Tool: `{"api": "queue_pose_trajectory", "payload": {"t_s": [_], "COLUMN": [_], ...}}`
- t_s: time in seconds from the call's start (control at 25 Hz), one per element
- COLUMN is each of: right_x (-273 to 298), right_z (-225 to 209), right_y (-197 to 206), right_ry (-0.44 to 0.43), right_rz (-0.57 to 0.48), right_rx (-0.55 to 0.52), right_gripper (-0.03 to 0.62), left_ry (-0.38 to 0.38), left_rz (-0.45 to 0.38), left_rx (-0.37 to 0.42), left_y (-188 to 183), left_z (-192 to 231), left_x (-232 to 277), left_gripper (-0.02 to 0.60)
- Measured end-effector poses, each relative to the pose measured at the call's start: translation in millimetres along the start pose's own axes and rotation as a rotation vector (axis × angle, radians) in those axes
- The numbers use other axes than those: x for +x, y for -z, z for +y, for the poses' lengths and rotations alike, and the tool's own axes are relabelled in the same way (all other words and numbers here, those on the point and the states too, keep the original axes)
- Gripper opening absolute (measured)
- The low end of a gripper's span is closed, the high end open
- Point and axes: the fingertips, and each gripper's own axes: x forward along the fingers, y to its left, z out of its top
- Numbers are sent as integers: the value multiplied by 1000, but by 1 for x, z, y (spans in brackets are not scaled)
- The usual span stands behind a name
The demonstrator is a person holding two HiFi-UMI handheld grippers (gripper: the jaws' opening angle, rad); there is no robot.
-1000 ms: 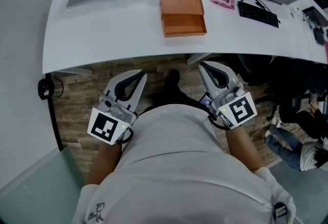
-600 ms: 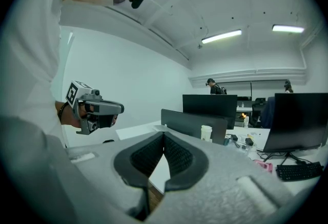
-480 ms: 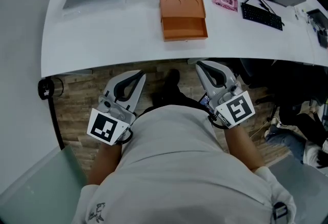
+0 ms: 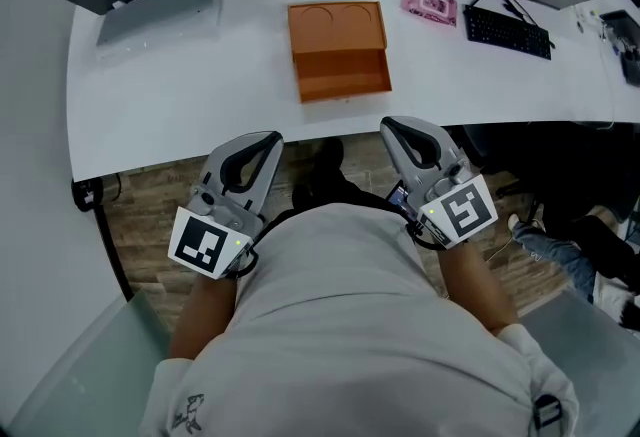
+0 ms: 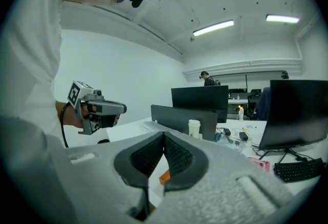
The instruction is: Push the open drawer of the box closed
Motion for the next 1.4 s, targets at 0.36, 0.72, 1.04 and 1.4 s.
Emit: {"api": "queue_pose_trajectory", "payload": {"t_s": [0.36, 0.72, 1.04, 1.4], "right_x": [8, 18, 27, 39], "right_z": [-88, -112, -117, -112], "right_y": [2, 15, 21, 46], "right_ry": [21, 18, 39, 22], "right_rz": [-13, 3, 19, 59], "right_rx": [29, 50, 77, 110], "right_gripper": [3, 3, 3, 3], "left_ry": [-9, 3, 37, 80], "left_rz": [30, 45, 87, 135], "left_rx": [1, 14, 10, 9], "left_y": [0, 5, 20, 43], "left_z": [20, 30, 44, 51], "left_x": [78, 109, 123, 135], "left_gripper": [0, -1, 0, 0]}}
